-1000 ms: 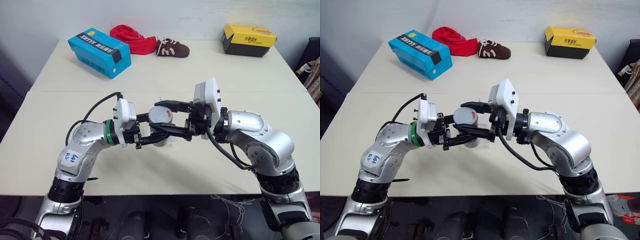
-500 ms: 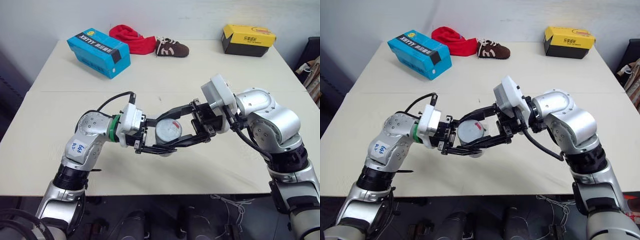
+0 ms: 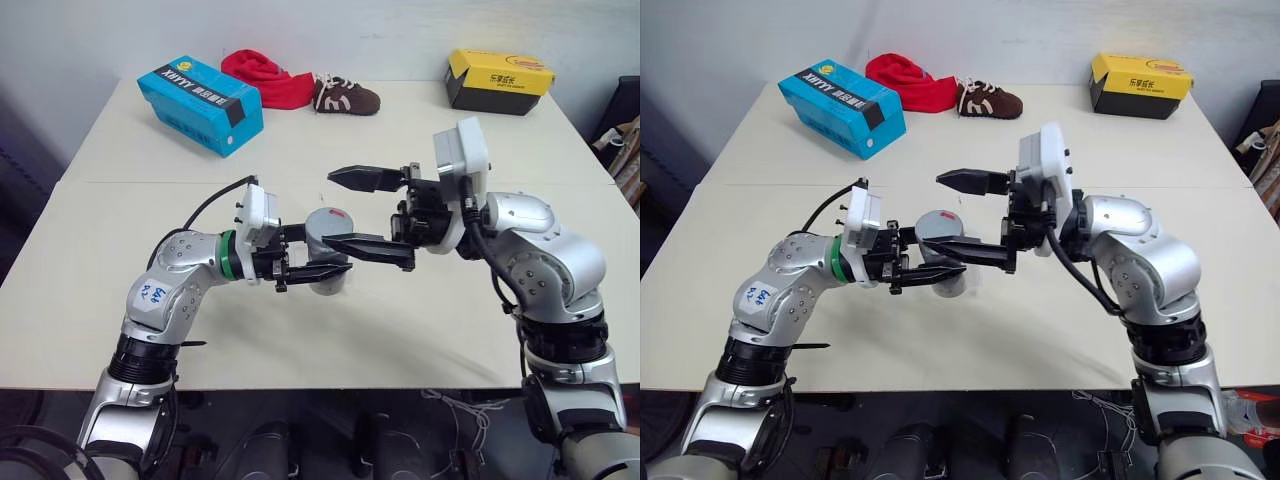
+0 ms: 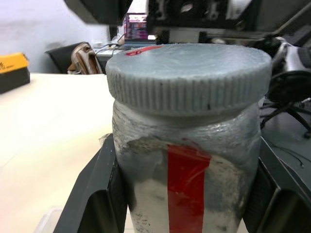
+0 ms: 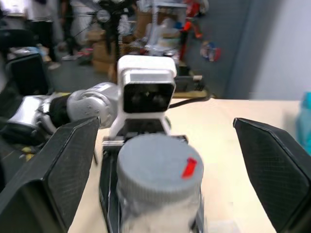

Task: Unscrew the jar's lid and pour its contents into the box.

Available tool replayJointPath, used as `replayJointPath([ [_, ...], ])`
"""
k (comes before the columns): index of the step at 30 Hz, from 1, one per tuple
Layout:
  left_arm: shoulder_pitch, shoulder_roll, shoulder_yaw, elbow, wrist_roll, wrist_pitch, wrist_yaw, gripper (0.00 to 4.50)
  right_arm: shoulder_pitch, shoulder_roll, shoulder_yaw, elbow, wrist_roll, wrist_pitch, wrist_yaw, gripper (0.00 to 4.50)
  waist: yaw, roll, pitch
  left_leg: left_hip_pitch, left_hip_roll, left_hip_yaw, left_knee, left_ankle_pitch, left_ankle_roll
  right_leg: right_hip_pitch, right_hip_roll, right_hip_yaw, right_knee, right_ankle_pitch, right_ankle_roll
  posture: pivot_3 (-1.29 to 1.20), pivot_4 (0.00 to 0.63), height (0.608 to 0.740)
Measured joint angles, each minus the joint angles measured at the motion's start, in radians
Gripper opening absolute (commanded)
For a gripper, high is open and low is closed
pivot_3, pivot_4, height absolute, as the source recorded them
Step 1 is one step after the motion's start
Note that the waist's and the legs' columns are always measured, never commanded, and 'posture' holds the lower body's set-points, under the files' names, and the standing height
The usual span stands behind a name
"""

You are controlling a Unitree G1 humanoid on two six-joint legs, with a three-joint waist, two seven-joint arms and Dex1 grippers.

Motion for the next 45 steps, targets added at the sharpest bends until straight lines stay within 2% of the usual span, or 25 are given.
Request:
replayJointPath([
  [8,0.0,-0.009,-0.014,-0.015,0.013,0.01,0.013,2.38,-0.011,0.02,0.065,0.002,-0.062,0.013,-0.059,4.49,-0.001,0.0,0.0,0.0,0.0,0.0,0.0,0.0,0.0,0.0,0.0,0.0,0.0,0.0,0.0,0.0,0.15,0.74],
  [18,0.0,-0.009,-0.007,-0.015,0.042,-0.019,0.015,2.38,-0.05,0.044,0.082,0.067,-0.079,0.018,-0.029,4.49,0.0,0.0,0.0,0.0,0.0,0.0,0.0,0.0,0.0,0.0,0.001,0.0,0.0,0.0,0.0,0.0,0.15,0.74],
  [32,0.022,-0.008,-0.009,-0.002,0.075,-0.049,0.014,2.38,0.004,-0.035,0.036,0.116,-0.063,-0.027,0.089,4.49,0.0,0.0,0.0,0.0,0.0,0.0,0.0,0.0,0.0,0.0,0.0,0.0,0.0,0.0,0.0,0.0,0.15,0.74],
  [45,0.037,0.008,-0.001,-0.003,0.076,-0.075,0.004,2.38,0.049,-0.09,-0.026,0.132,-0.048,-0.026,0.117,4.49,0.001,0.0,0.0,0.0,0.0,0.0,0.0,0.0,0.0,0.0,0.0,0.0,-0.001,0.0,0.0,0.0,0.15,0.74],
])
